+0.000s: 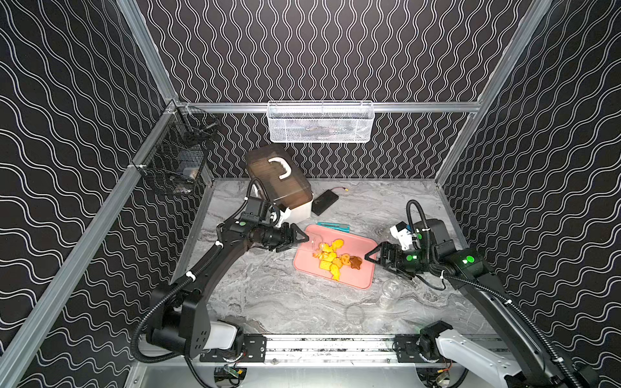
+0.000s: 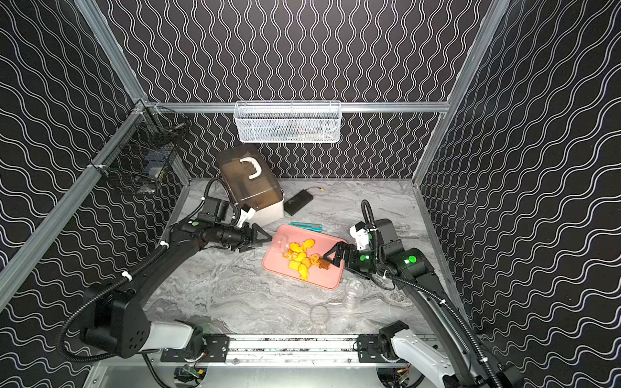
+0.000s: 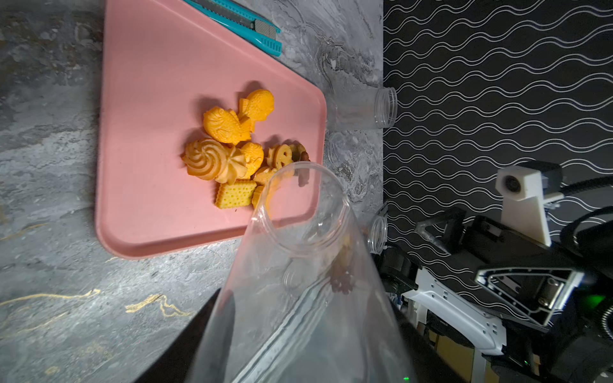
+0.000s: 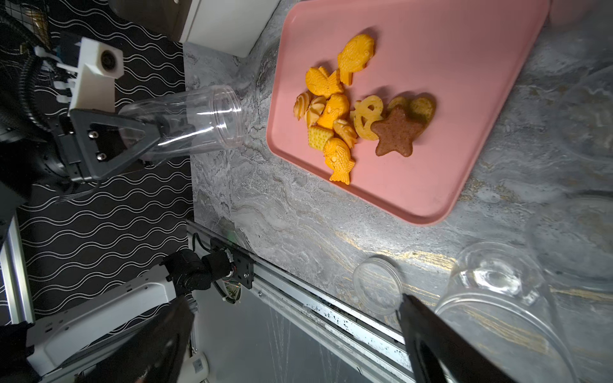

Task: Pour the cookies out of the jar
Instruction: Pour the cookies in the jar onto the tray.

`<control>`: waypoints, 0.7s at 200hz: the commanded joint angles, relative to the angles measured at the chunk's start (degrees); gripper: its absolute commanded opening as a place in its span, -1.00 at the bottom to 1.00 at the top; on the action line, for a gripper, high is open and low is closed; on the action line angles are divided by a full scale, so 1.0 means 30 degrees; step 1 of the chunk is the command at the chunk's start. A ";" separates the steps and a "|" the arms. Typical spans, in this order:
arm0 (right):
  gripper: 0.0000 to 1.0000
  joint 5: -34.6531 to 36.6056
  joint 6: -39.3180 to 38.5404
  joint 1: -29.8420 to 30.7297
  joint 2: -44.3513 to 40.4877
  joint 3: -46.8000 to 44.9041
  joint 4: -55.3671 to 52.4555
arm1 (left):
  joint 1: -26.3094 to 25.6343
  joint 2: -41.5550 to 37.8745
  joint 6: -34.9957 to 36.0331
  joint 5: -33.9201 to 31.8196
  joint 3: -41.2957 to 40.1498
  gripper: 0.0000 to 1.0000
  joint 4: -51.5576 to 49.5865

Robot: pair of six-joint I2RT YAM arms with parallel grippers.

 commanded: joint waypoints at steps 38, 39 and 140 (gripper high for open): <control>0.99 0.0731 -0.0467 -0.0015 0.0135 0.0899 -0.0693 | 0.0035 -0.1180 -0.1589 0.1847 0.0015 0.10 0.1058; 0.99 0.0731 -0.0465 -0.0004 0.0136 0.0915 -0.0711 | 0.0035 -0.1211 -0.1636 0.1874 -0.0003 0.10 0.1110; 0.99 -0.0450 -0.0100 -0.0016 0.0633 0.2275 -0.0711 | 0.0035 -0.3206 -0.5170 0.4017 -0.0603 0.11 0.4303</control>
